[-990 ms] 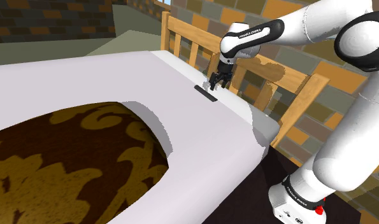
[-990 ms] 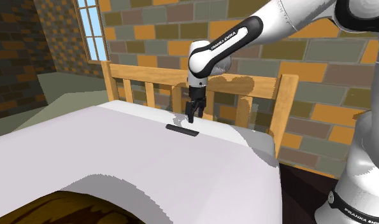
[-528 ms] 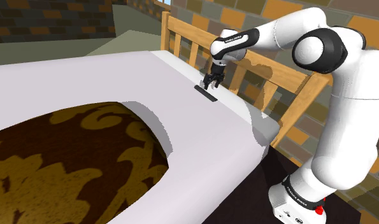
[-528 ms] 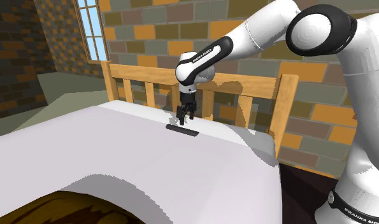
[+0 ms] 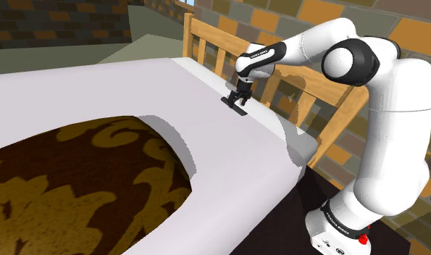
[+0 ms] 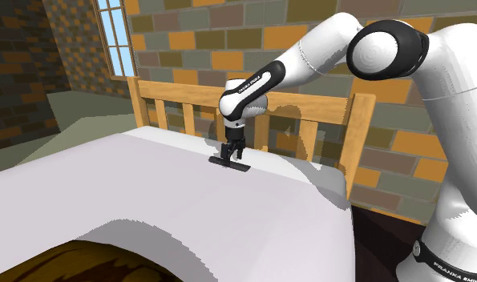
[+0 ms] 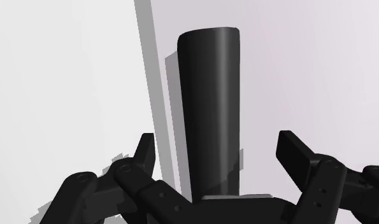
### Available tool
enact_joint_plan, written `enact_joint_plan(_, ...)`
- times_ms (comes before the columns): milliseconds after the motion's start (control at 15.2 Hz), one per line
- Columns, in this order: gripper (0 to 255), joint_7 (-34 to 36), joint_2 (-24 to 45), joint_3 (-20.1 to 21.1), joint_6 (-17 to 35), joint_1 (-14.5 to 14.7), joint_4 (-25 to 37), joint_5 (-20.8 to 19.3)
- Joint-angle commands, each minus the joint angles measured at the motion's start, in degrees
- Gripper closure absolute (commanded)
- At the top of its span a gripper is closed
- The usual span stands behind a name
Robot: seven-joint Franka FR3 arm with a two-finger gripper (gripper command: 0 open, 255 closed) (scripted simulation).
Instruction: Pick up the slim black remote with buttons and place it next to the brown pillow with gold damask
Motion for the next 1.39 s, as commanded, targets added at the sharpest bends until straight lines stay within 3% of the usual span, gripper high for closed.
enact_joint_plan(0, 0, 0.0, 0.6, 0.1, 0.4, 0.0, 0.2, 0.1)
enact_joint_plan(462, 0, 0.0, 0.6, 0.1, 0.4, 0.0, 0.2, 0.1)
enact_joint_plan(528, 255, 0.0, 0.6, 0.1, 0.4, 0.0, 0.2, 0.1)
enact_joint_plan(1320, 255, 0.2, -0.7, -0.1, -1.3, 0.1, 0.6, -0.2)
